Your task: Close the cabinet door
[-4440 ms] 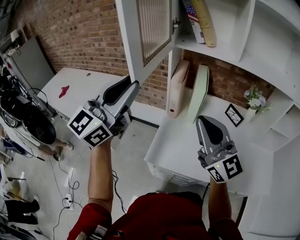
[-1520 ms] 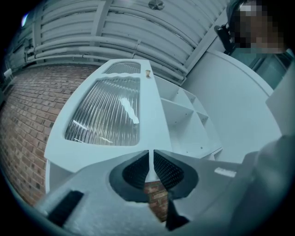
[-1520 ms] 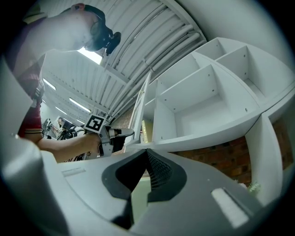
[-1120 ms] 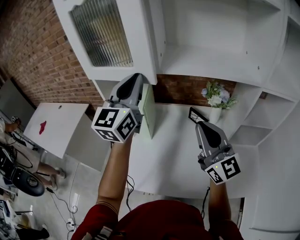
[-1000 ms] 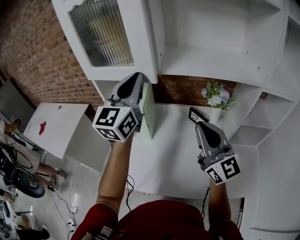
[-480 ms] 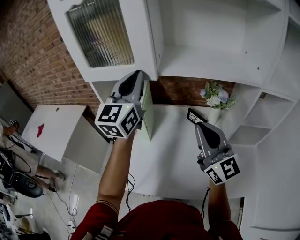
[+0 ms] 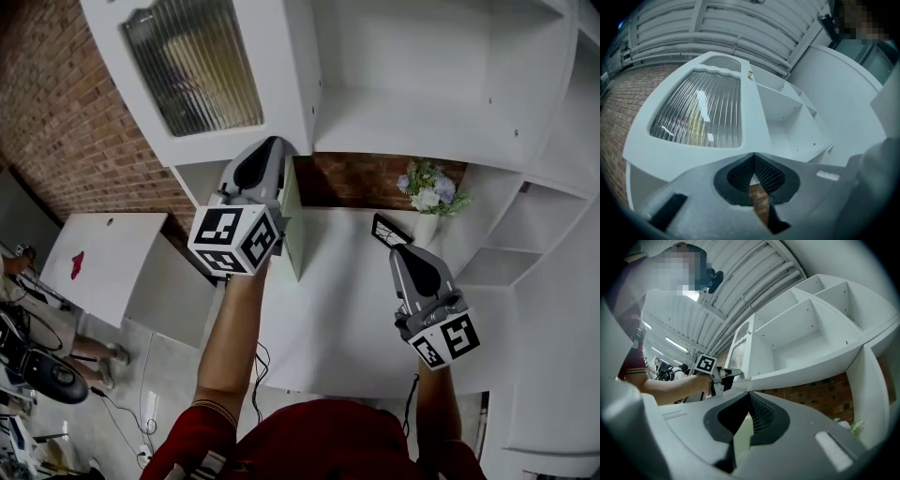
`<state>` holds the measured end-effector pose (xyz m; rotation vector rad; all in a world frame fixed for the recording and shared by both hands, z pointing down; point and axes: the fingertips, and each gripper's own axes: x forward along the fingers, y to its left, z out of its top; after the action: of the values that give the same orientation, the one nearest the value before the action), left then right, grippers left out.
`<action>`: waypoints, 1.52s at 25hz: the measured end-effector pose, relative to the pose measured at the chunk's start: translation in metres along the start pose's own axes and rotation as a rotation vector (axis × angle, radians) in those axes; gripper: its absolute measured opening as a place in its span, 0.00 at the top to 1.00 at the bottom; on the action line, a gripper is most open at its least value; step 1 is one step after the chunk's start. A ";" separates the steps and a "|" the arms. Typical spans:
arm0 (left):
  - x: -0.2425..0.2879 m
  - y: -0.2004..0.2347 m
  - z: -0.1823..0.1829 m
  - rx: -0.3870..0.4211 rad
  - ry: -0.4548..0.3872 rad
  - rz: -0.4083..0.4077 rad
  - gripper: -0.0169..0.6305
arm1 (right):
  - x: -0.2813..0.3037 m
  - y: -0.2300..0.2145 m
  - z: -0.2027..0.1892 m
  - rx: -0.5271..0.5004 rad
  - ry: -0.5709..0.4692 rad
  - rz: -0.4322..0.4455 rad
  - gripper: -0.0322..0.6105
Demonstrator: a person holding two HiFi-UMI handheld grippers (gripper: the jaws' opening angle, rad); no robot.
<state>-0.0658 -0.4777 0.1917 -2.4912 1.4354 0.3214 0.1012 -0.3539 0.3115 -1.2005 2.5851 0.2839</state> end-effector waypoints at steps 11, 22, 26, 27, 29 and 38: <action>0.001 0.000 0.001 -0.001 0.004 -0.016 0.98 | 0.003 0.008 0.000 -0.002 0.016 0.002 0.93; 0.000 0.001 0.000 -0.015 0.026 -0.036 0.98 | -0.002 0.023 0.006 -0.014 0.018 -0.006 0.93; 0.000 0.000 -0.001 -0.009 0.036 -0.041 0.98 | -0.006 0.027 0.009 -0.022 0.017 -0.015 0.93; 0.000 0.000 -0.001 -0.006 0.039 -0.044 0.98 | -0.006 0.028 0.010 -0.024 0.018 -0.018 0.93; 0.001 0.000 -0.001 -0.001 0.046 -0.049 0.97 | -0.007 0.030 0.012 -0.028 0.019 -0.022 0.93; -0.005 -0.005 0.000 0.023 0.075 -0.083 0.94 | -0.006 0.046 0.024 -0.044 0.010 -0.036 0.93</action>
<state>-0.0641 -0.4717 0.1941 -2.5607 1.3496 0.1963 0.0738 -0.3131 0.2937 -1.2654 2.5751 0.3293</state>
